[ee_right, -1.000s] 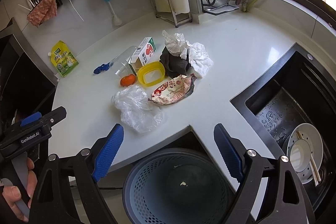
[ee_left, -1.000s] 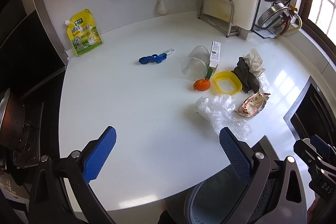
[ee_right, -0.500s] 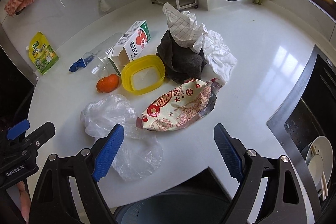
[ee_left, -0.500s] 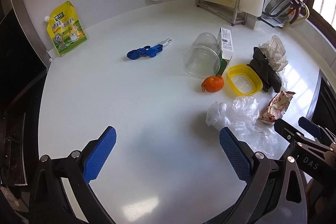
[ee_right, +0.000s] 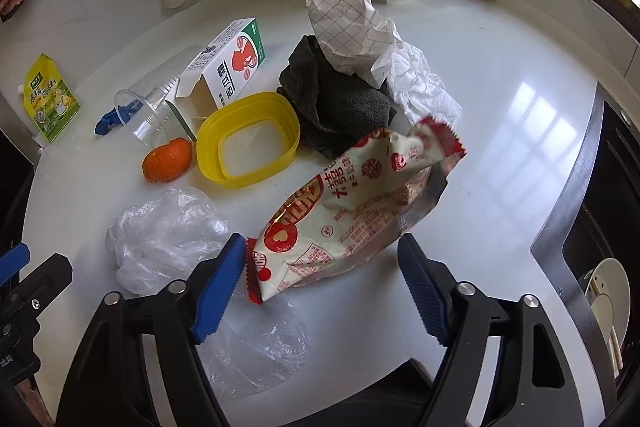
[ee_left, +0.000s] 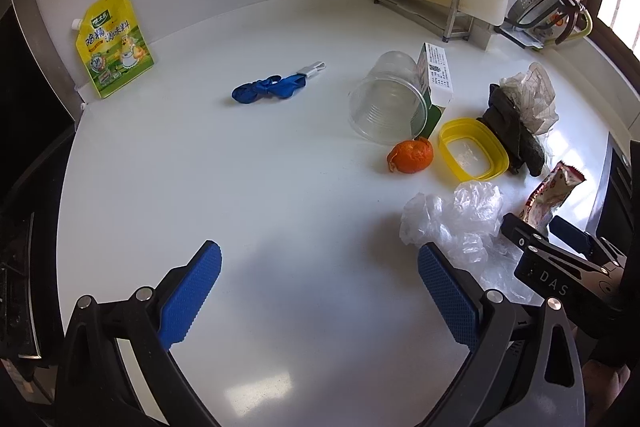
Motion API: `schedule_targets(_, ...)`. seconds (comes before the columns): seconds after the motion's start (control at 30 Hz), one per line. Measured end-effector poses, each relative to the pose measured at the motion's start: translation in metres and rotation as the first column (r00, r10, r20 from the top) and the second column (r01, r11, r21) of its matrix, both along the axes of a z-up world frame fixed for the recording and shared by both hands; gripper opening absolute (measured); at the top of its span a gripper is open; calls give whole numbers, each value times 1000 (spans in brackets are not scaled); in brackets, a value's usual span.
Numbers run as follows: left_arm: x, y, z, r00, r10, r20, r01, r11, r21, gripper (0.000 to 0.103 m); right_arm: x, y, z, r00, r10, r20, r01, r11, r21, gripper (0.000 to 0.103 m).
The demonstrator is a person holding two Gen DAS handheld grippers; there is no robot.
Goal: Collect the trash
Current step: 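Grasp the red-and-white snack wrapper with the right tool while the left tool approaches the plastic bag, then grasp the clear plastic bag with the left tool while the right tool lifts the wrapper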
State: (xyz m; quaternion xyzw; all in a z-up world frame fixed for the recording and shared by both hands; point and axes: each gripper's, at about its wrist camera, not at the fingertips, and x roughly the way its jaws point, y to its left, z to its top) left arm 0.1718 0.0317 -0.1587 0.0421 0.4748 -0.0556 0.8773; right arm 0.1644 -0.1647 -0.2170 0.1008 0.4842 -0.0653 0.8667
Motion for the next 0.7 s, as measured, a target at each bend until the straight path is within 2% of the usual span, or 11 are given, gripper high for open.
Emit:
schedule_targets(0.1, -1, -7, -2, 1000, -14, -6, 14, 1000, -8, 97, -2, -1, 2, 1000, 12, 9, -12, 1000, -2, 51)
schedule_targets(0.17, -2, -13, -2, 1000, -26, -8, 26, 1000, -12, 97, -2, -3, 2, 1000, 16, 5, -16, 1000, 9, 27)
schedule_targets(0.2, -2, -16, -2, 999, -33, -10, 33, 999, -18, 97, -3, -4, 2, 1000, 21, 4, -21, 1000, 15, 25)
schedule_targets(0.47, -5, -42, -7, 997, -71, -26, 69, 995, -66, 97, -21, -17, 14, 998, 23, 64, -26, 999, 46, 24)
schedule_targets(0.7, -6, -61, -16, 998, -64, -22, 61, 993, -100, 97, -43, -32, 25, 997, -8, 79, 2, 997, 73, 24)
